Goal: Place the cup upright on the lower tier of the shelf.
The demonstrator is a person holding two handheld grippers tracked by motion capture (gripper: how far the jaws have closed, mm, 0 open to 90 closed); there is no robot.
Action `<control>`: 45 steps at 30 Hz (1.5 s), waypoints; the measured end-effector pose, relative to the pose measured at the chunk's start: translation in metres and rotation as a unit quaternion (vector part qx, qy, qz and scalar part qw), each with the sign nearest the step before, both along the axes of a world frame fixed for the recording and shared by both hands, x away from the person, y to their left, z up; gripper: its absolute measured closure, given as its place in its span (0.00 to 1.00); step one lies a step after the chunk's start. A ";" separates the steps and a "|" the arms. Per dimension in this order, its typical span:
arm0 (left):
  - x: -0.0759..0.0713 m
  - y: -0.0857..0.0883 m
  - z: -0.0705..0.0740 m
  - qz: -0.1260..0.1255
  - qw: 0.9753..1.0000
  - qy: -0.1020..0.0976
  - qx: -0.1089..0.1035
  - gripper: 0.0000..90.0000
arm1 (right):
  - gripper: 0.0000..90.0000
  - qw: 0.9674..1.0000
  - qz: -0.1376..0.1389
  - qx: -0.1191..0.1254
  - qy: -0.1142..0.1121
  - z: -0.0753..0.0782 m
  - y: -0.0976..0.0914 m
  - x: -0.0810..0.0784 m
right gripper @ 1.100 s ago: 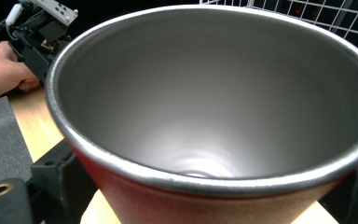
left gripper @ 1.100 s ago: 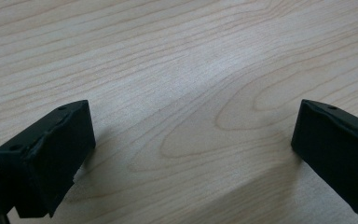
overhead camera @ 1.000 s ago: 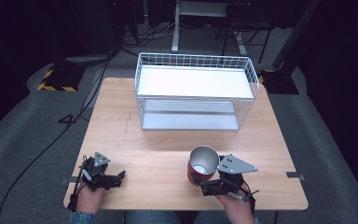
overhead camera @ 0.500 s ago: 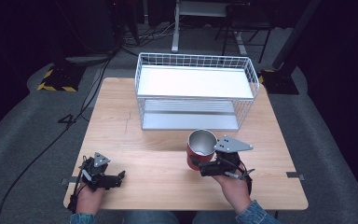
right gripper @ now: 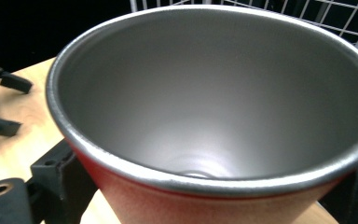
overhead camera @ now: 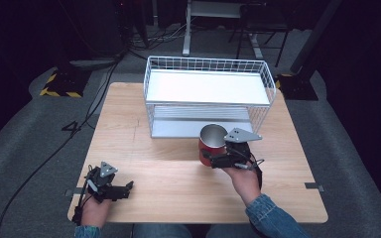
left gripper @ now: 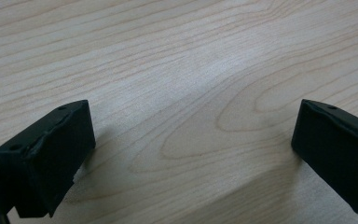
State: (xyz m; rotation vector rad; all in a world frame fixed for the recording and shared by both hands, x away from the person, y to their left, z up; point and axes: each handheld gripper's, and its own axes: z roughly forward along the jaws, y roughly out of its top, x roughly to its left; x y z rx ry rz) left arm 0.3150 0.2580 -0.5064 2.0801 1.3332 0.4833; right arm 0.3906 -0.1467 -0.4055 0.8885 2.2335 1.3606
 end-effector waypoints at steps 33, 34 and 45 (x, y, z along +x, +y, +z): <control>0.001 0.000 0.000 0.002 1.000 0.001 -0.002 0.00 | 0.09 0.996 -0.083 -0.008 -0.021 -0.023 0.026 0.085; 0.001 0.000 0.000 0.002 1.000 0.001 -0.002 0.00 | 0.09 0.996 -0.086 -0.007 -0.023 -0.024 0.026 0.086; 0.001 0.000 0.000 0.002 1.000 0.001 -0.002 0.00 | 0.09 0.992 -0.120 0.007 -0.031 -0.032 0.028 0.098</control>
